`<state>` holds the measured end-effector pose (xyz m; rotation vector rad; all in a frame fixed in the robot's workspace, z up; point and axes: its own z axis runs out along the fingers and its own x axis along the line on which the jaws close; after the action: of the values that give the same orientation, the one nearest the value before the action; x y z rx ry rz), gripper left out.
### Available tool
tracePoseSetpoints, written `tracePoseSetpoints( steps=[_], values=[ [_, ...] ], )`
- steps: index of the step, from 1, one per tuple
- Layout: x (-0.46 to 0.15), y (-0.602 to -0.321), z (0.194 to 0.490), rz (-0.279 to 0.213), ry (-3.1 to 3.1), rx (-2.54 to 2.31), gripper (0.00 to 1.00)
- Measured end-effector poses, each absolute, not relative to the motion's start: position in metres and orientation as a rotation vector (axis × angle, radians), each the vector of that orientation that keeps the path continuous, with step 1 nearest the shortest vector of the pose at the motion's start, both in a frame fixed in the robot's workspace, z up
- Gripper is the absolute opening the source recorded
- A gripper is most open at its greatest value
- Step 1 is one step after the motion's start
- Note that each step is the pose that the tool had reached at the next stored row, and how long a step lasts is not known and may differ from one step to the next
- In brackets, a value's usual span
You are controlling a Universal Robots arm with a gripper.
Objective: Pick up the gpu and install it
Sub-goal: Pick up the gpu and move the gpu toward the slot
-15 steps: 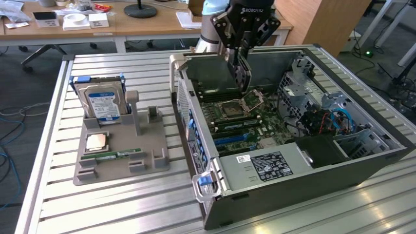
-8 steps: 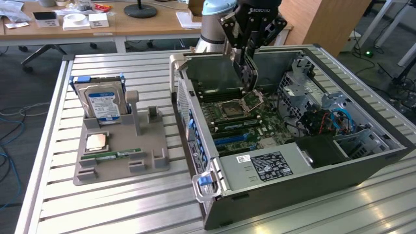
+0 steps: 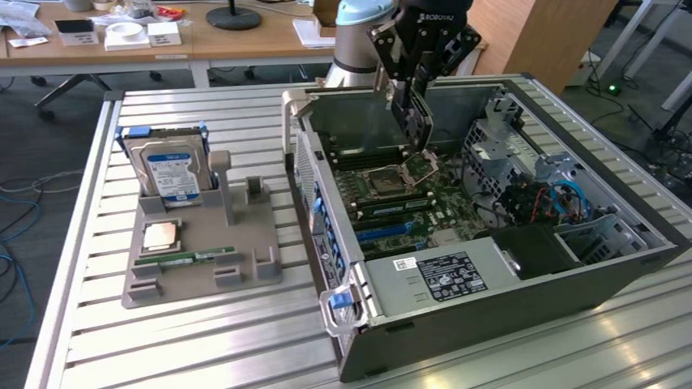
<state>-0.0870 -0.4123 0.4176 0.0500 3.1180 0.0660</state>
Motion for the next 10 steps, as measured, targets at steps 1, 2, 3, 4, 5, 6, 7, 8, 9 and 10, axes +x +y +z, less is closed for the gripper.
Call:
tracePoseSetpoints(
  steps=[1, 2, 3, 4, 5, 6, 7, 8, 9, 10],
  values=[
    [-0.086, -0.412, 0.418, 0.066, 3.118, 0.05, 0.26],
    [-0.085, -0.412, 0.418, 0.066, 3.118, 0.05, 0.26],
    [-0.084, -0.412, 0.418, 0.066, 3.118, 0.05, 0.26],
    [-0.082, -0.412, 0.418, 0.066, 3.118, 0.05, 0.26],
    [-0.08, -0.412, 0.418, 0.066, 3.118, 0.05, 0.26],
    [-0.079, -0.412, 0.418, 0.066, 3.118, 0.05, 0.26],
    [-0.077, -0.412, 0.418, 0.066, 3.118, 0.05, 0.26],
    [-0.076, -0.412, 0.418, 0.066, 3.118, 0.05, 0.26],
    [-0.074, -0.412, 0.418, 0.066, 3.118, 0.05, 0.26],
    [-0.073, -0.412, 0.418, 0.066, 3.118, 0.05, 0.26]
  ],
)
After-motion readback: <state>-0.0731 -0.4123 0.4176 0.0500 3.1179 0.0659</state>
